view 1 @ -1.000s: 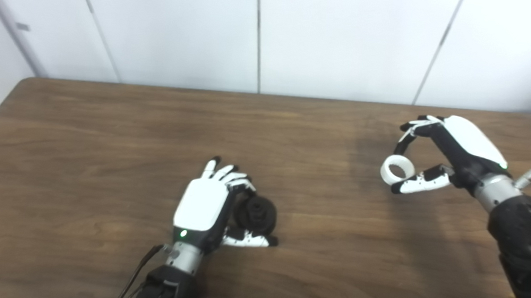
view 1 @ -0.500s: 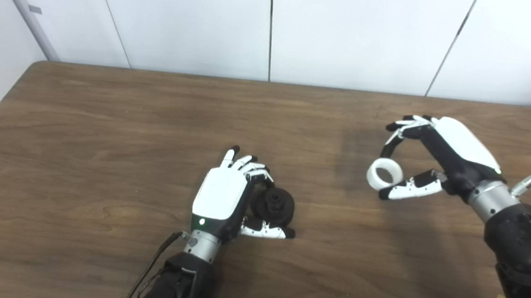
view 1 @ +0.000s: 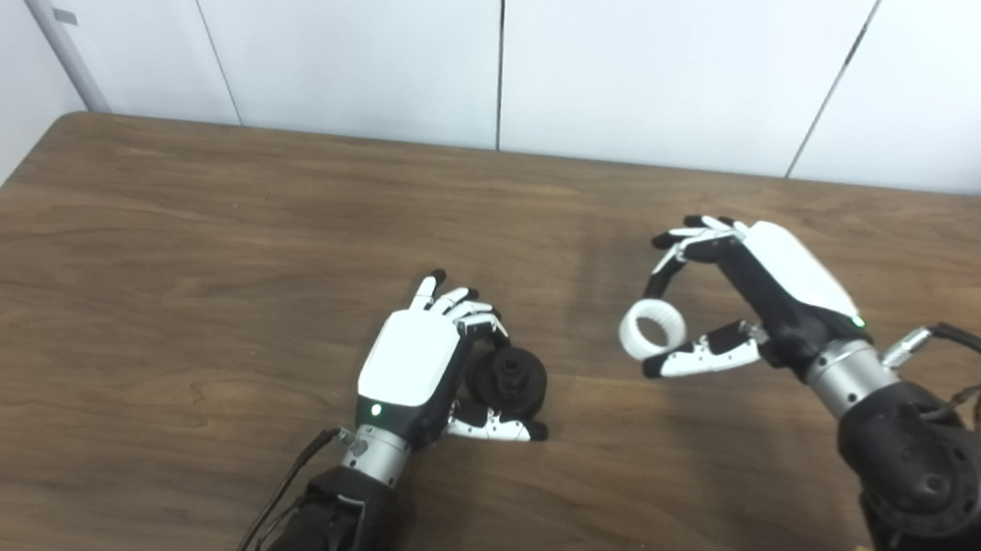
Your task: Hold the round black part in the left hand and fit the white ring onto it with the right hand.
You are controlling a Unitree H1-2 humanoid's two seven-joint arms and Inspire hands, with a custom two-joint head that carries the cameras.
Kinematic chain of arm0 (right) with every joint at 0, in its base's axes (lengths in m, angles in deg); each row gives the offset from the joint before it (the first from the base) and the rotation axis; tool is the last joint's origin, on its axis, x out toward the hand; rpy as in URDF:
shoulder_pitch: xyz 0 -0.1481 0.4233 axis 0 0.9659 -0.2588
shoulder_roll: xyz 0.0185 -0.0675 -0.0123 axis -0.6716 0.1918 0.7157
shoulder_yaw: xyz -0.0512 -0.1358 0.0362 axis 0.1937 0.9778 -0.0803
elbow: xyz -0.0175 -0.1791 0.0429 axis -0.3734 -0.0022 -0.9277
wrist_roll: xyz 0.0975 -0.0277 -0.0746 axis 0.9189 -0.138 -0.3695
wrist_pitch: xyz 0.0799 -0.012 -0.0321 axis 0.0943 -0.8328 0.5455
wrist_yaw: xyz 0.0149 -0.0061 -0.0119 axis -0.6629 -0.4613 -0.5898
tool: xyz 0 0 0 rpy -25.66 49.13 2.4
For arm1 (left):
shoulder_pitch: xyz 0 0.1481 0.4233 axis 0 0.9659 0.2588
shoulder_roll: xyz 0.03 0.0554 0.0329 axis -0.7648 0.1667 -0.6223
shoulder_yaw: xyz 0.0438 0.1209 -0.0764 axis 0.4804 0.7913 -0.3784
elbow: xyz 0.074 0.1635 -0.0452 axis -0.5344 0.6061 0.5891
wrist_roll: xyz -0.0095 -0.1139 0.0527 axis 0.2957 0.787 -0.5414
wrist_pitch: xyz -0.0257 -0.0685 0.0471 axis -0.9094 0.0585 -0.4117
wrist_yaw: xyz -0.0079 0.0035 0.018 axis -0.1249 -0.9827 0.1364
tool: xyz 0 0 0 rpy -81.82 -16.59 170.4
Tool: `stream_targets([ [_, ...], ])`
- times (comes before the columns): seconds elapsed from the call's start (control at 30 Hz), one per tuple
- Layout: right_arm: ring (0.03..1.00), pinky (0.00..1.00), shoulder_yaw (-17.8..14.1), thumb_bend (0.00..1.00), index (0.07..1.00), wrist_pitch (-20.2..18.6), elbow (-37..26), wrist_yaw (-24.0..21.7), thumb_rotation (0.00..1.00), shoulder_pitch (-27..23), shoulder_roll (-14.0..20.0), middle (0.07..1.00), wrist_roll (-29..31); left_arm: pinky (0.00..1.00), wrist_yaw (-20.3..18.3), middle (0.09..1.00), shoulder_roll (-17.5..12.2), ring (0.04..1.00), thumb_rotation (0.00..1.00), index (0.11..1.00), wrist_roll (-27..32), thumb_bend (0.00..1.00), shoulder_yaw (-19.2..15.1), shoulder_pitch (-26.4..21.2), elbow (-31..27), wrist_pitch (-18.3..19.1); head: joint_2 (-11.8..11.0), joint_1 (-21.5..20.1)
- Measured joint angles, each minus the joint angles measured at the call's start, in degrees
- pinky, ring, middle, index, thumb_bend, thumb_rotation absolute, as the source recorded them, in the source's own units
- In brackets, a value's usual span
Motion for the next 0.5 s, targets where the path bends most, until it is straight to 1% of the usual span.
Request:
stream_targets([
  [0.17,0.944,1.0,2.6,0.52,0.483,0.6,0.0,-0.3,0.13,-0.8,-1.9,0.815,-0.7,1.0,-0.1,0.748,0.0,0.864,0.06,0.483,0.0,0.53,0.0,0.0,0.0,0.0,0.0,-0.9],
  [0.5,0.944,1.0,6.1,0.52,0.483,1.0,0.4,-0.6,0.13,-1.2,-6.6,0.817,-2.4,1.0,-0.1,0.744,-0.2,0.86,0.06,0.483,0.1,0.53,0.2,-0.1,0.0,-0.1,0.0,-1.7],
])
